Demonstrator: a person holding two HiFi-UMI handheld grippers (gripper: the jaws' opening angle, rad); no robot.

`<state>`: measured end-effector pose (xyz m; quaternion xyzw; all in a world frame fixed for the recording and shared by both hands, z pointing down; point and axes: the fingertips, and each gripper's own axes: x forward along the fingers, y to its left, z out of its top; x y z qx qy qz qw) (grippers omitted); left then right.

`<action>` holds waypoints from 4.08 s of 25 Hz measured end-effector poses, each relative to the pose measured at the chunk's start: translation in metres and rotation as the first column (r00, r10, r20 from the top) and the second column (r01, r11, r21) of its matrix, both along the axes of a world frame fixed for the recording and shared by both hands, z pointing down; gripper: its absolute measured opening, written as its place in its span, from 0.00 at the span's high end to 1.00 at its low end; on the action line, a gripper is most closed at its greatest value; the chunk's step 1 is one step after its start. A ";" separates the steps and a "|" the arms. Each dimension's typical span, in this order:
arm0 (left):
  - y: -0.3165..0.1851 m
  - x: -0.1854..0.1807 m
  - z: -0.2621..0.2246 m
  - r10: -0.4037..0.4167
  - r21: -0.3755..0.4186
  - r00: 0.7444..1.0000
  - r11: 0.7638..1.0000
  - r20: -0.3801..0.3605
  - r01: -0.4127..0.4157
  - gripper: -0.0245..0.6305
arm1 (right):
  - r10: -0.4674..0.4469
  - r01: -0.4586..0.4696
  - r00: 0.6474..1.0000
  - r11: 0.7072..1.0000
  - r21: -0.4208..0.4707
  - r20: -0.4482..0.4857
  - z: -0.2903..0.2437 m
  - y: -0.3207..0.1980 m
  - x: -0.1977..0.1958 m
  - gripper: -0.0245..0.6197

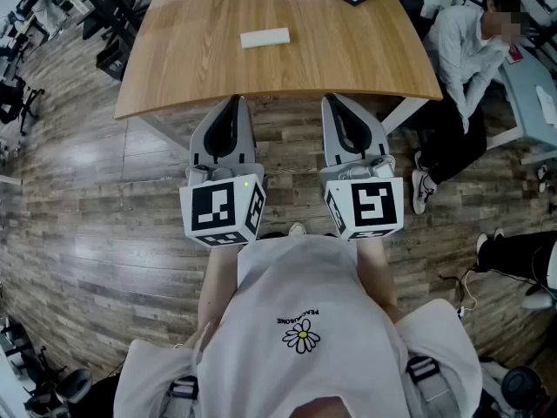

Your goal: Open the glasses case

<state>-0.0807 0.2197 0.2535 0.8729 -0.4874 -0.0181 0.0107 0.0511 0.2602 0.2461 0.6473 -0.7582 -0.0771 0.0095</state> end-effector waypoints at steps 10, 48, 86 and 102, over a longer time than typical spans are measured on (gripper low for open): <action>0.005 0.009 -0.006 0.021 0.080 0.999 0.996 0.033 -0.024 0.94 | -0.041 0.042 0.997 0.999 -0.008 0.068 0.004 -0.001 0.002 0.95; -0.371 0.011 0.037 -0.058 -0.032 0.996 0.998 -0.071 0.056 0.94 | 0.004 -0.015 0.993 0.995 -0.096 -0.118 0.019 -0.328 0.074 0.95; -0.386 0.053 0.312 0.203 -0.768 0.969 0.640 0.142 -0.022 0.61 | -0.756 0.302 0.473 0.621 -0.723 -0.452 0.217 -0.434 0.060 0.64; -0.391 0.056 0.329 0.276 -0.850 0.955 0.525 0.113 -0.051 0.69 | -0.866 0.233 0.252 0.487 -0.841 -0.432 0.312 -0.421 0.049 0.60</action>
